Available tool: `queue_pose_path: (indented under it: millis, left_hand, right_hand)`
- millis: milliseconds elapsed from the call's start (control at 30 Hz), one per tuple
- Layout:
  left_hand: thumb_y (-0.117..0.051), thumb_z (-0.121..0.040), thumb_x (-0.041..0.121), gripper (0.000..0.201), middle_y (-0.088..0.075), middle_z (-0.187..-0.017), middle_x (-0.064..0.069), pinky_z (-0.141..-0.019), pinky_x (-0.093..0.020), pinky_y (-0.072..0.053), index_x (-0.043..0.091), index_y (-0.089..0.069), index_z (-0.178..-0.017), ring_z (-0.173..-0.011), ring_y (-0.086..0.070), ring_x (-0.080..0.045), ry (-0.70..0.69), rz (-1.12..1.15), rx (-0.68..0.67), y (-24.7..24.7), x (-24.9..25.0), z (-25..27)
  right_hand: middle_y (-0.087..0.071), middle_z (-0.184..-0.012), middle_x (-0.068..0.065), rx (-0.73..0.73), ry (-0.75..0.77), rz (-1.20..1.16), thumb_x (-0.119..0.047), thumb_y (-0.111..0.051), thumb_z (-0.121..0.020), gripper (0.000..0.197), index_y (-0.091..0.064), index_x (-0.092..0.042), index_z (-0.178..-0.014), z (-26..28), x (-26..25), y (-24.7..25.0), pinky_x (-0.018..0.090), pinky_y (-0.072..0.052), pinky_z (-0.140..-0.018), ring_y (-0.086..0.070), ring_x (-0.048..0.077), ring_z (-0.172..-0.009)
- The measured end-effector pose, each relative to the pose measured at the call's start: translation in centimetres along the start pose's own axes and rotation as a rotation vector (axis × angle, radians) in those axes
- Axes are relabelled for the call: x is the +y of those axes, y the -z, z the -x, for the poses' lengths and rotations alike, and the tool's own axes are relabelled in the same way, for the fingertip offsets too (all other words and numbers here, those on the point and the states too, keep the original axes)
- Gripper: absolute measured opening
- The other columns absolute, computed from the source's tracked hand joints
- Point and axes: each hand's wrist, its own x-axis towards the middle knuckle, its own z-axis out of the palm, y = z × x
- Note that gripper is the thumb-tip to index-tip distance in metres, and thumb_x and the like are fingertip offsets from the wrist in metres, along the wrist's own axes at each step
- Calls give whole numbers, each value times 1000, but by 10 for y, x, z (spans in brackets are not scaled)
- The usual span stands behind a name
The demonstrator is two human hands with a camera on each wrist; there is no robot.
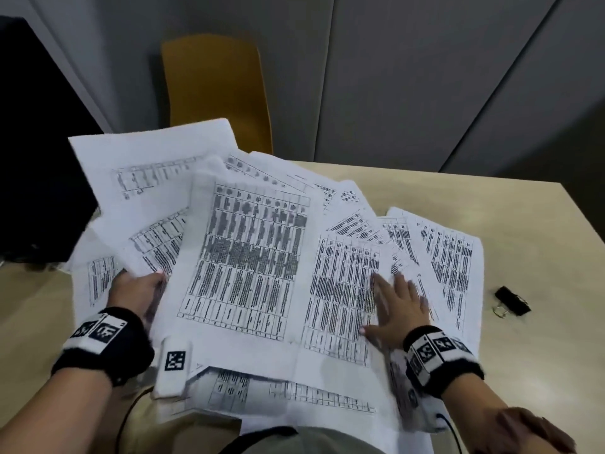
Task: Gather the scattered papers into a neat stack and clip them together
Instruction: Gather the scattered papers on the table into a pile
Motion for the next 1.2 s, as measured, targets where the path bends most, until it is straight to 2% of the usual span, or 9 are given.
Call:
queue_pose_path:
  millis: [133,333,467,567,767,933,1033,1100,1200]
  left_hand:
    - [-60,-84,4,37,-56,-125,-29,-93,-40,-44,-8,-53,-118,-110,-58,-37,32,-85,-71,-19,-3,14]
    - [-59,-84,4,17,-63,-84,-19,-81,-37,-48,-8,-58,-96,-75,-59,-28,97,-101,-132,-39,-15,35]
    - [-59,-84,5,15,-58,-80,-19,-85,-45,-49,-5,-57,-95,-75,-55,-30,141,-80,-124,-44,-18,36]
    - [-59,-84,5,7,-59,-83,-19,-90,-48,-49,0,-56,-87,-79,-57,-31,115,-108,-113,-43,-18,36]
    - [-56,-86,7,6,-59,-81,-18,-85,-46,-48,1,-56,-86,-77,-56,-31,105,-216,-193,-41,-20,37]
    - [-52,-86,-1,18,-57,-77,-14,-73,-33,-42,7,-52,-70,-80,-54,-29,59,-294,-213,-43,-17,40]
    - [-52,-84,-4,10,-59,-89,-17,-76,-29,-38,5,-55,-86,-85,-53,-28,27,-351,-228,-42,-14,42]
    - [-51,-83,-6,15,-58,-92,-17,-77,-28,-37,4,-56,-93,-86,-53,-28,22,-379,-244,-41,-13,43]
    - [-49,-83,-7,17,-58,-91,-17,-77,-28,-37,4,-55,-94,-85,-52,-27,10,-393,-253,-41,-12,46]
  right_hand:
    - [-25,-147,21,234,-221,-244,-51,-72,-69,111,0,-19,-147,-1,-12,4,46,-26,-110,-24,36,-136]
    - [-39,-138,17,232,-348,-796,-12,-77,-72,108,0,-14,-147,-3,-41,14,39,-38,-99,-45,33,-123]
    - [-61,-98,14,128,-370,-1038,0,-71,-75,55,-46,4,-124,-1,-38,12,25,-48,-69,-57,23,-76]
    - [-64,-80,14,-32,-274,-1180,6,-63,-80,24,-58,2,-103,8,-31,7,17,-50,-47,-59,21,-65]
    - [-61,-67,10,189,-339,-1021,-2,-68,-78,21,-62,5,-97,3,-3,-2,29,-48,-61,-56,22,-61]
    - [-61,-75,14,32,-257,-1129,2,-67,-78,21,-57,-2,-96,13,7,-6,31,-49,-66,-57,26,-69]
    - [-52,-60,12,228,-283,-982,7,-61,-79,12,-57,-4,-82,14,6,-3,31,-49,-53,-50,22,-56]
    - [-57,-63,13,347,-272,-862,4,-60,-79,15,-61,-2,-92,16,8,5,42,-55,-65,-55,26,-61]
    - [-62,-76,14,471,-204,-673,2,-55,-80,29,-65,-10,-106,27,7,27,30,-44,-68,-57,28,-72]
